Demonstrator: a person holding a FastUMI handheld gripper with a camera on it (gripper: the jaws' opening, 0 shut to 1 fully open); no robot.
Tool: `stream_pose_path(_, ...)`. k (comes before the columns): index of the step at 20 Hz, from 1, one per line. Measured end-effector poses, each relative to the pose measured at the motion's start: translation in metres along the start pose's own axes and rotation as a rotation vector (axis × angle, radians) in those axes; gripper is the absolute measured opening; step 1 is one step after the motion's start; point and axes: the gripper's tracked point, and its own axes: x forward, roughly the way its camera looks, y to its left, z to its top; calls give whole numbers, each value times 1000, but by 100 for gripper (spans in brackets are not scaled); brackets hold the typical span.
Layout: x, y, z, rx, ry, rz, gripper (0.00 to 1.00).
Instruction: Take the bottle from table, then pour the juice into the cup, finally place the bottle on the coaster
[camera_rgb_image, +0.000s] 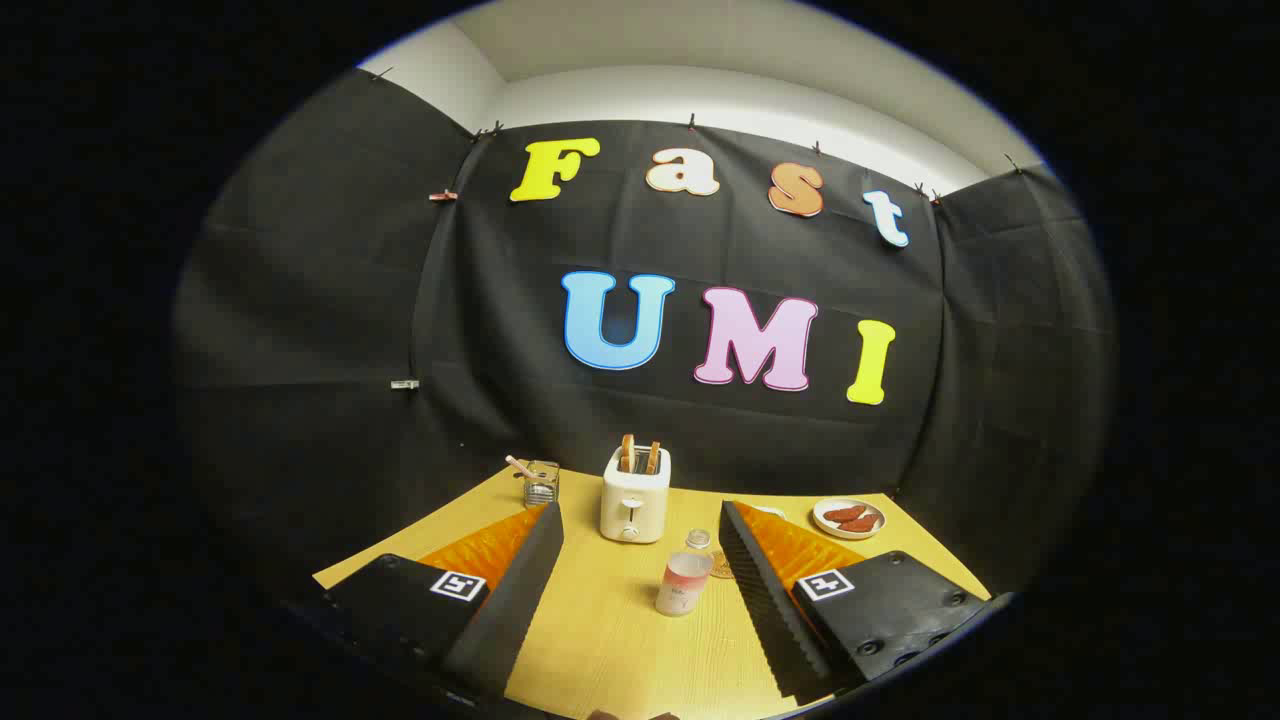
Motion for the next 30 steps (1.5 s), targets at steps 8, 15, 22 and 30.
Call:
stream_pose_path(8, 28, -47, -43, 63, 61, 4, 97)
stream_pose_path(15, 40, -88, -72, 42, 103, -34, 97)
stream_pose_path(22, 63, -87, -86, 27, 121, -40, 97)
stream_pose_path(30, 79, -83, -76, 54, 123, -79, 97)
